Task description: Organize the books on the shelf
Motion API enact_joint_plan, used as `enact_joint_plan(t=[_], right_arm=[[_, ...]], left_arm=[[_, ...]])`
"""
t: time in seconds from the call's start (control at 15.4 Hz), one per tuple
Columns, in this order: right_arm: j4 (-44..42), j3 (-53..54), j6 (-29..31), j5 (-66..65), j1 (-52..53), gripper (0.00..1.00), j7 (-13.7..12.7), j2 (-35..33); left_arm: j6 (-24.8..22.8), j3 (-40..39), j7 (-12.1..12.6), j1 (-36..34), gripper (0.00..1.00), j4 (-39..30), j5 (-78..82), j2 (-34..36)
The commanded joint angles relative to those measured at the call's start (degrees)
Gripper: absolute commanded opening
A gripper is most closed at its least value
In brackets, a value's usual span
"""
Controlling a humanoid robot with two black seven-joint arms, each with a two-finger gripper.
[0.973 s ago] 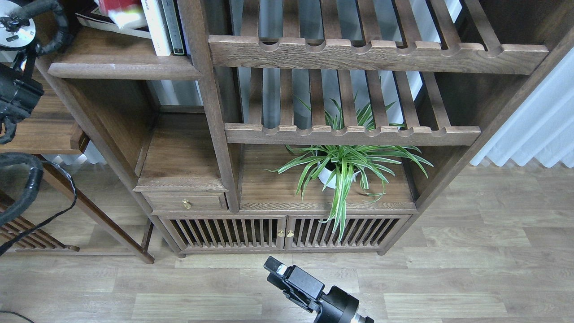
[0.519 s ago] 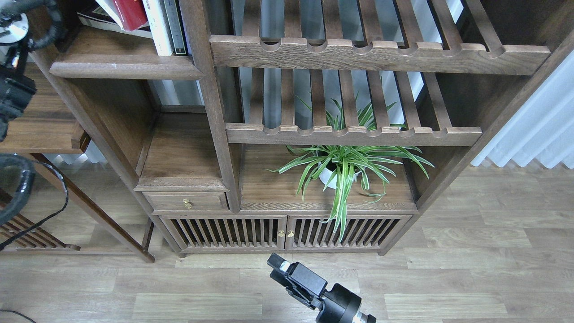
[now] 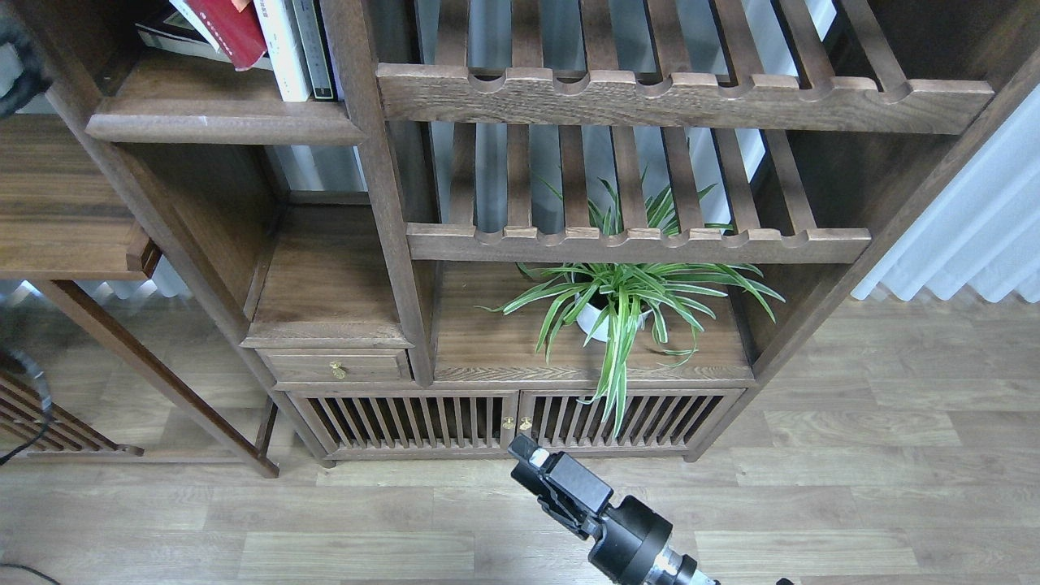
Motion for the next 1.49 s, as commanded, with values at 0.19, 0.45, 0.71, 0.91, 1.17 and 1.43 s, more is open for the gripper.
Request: enact_joint_plan(t=[0.19, 0.45, 0.71, 0.91, 1.17, 1.43], right_arm=[[2.4, 3.6, 0.0, -0.1, 2.0, 0.98, 0.2, 0.0], [4.1, 3.9, 0.0, -0.1, 2.6, 0.98, 0.2, 0.0], [4.3, 3.9, 0.0, -0.1, 3.3, 0.98, 0.2, 0.0], [6.2, 4.6, 0.0, -0.1, 3.6, 0.96, 0.2, 0.0], [6.9, 4.6, 0.0, -0.1, 3.9, 0.96, 0.2, 0.0], [6.9, 4.5, 0.0, -0.1, 4.6, 0.96, 0.2, 0.0]], left_arm=[[0.0, -7.1, 0.3, 17.7, 0.87, -15.3, -2.0, 0.0], [0.0, -8.3, -0.4, 23.4, 0.89, -16.3, -3.8, -0.3], [0.0, -8.7, -0.3, 26.8, 0.90, -16.3, -5.2, -0.5], [0.0, -8.2, 0.3, 32.7, 0.92, -16.5, -7.6, -2.9], [0.0, -6.5, 0.9, 42.2, 0.98, -17.2, -7.6, -10.0], [0.0, -4.9, 3.0, 48.1, 0.99, -17.0, -7.6, -16.6]])
